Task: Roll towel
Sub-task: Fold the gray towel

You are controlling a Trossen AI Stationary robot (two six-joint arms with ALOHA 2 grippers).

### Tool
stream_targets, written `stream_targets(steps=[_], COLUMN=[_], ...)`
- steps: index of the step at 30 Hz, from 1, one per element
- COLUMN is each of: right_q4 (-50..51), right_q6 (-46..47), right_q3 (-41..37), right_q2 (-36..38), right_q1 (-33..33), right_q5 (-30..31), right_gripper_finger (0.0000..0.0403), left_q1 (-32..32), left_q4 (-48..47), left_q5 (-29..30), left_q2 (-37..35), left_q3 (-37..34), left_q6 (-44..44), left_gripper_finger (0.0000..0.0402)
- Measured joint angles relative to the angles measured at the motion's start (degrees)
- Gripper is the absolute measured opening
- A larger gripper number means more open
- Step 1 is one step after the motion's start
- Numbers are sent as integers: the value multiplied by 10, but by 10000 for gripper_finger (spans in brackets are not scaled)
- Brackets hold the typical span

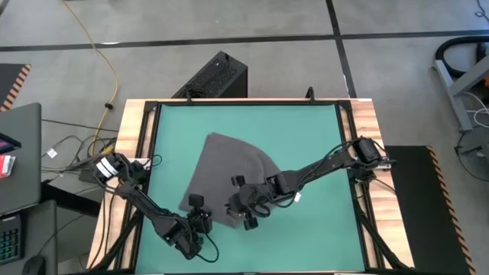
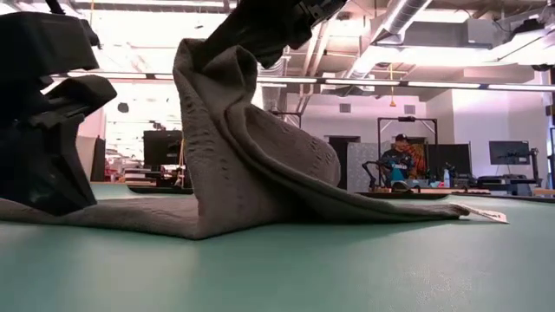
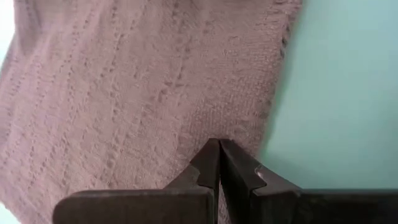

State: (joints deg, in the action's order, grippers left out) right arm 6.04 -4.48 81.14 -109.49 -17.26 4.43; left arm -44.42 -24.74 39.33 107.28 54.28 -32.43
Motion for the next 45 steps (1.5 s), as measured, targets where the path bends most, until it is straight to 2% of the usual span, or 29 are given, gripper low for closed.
stream_targets(steps=[14, 19, 23, 31, 37, 45], right_q4=[-86, -120, -91, 50, 60, 86], right_q6=[-36, -50, -78, -104, -122, -136], right_q3=[0, 17, 77, 231, 274, 274], right_q2=[-10, -39, -89, -193, -233, -233], right_q1=[26, 41, 52, 70, 75, 74], right_q5=[-46, -89, -97, -114, -134, -136], right_gripper_finger=[16, 16, 16, 16, 16, 16], left_q1=[0, 0, 0, -7, -25, -33], left_q4=[1, 1, 0, 4, -11, -167], left_q5=[8, 7, 7, 12, 25, 72], left_q2=[1, 1, 1, 2, 4, 4], left_q3=[-1, -1, -1, -1, 23, 122], left_q6=[-5, -2, 3, 18, 91, 102], left_gripper_finger=[0, 0, 0, 0, 0, 0])
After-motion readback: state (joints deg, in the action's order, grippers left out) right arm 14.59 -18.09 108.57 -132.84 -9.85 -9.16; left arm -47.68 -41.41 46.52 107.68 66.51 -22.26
